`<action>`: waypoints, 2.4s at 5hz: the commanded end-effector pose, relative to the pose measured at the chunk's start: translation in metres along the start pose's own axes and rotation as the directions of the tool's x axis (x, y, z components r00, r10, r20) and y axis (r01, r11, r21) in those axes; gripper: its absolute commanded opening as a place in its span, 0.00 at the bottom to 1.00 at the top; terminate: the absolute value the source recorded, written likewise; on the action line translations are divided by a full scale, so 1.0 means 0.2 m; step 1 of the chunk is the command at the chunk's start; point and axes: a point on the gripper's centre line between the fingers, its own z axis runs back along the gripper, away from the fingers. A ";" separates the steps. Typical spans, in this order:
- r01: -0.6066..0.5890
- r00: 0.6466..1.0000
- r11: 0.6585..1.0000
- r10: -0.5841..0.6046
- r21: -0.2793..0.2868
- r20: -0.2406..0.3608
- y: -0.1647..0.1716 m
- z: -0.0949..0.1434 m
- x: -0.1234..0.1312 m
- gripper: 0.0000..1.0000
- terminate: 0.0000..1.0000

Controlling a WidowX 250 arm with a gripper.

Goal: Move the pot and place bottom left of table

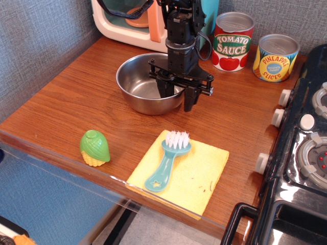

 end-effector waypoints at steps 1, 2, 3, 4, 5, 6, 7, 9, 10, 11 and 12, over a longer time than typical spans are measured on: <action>0.018 0.998 1.000 -0.018 0.000 0.056 0.02 0.14 0.01 0.00 0.00; 0.033 0.998 0.999 -0.033 -0.004 0.049 0.02 0.17 0.01 0.00 0.00; 0.034 0.995 0.999 -0.033 -0.002 0.094 0.03 0.30 0.01 0.00 0.00; -0.006 0.983 1.000 0.005 0.005 0.181 0.12 0.53 -0.04 0.00 0.00; -0.053 0.979 0.999 0.051 0.005 0.197 0.25 0.62 -0.17 0.00 0.00; -0.113 0.983 0.991 0.102 0.066 0.152 0.42 0.58 -0.36 0.00 0.00; -0.164 0.983 0.980 0.153 0.117 0.098 0.56 0.48 -0.52 0.00 0.00; -0.226 0.974 0.958 0.228 0.176 0.011 0.75 0.31 -0.61 0.00 0.00; -0.236 0.971 0.956 0.239 0.176 0.006 0.78 0.28 -0.58 0.00 0.00; -0.224 0.974 0.958 0.228 0.177 -0.003 0.76 0.25 -0.55 0.00 0.00; -0.191 0.981 0.966 0.194 0.172 -0.002 0.71 0.25 -0.54 0.00 0.00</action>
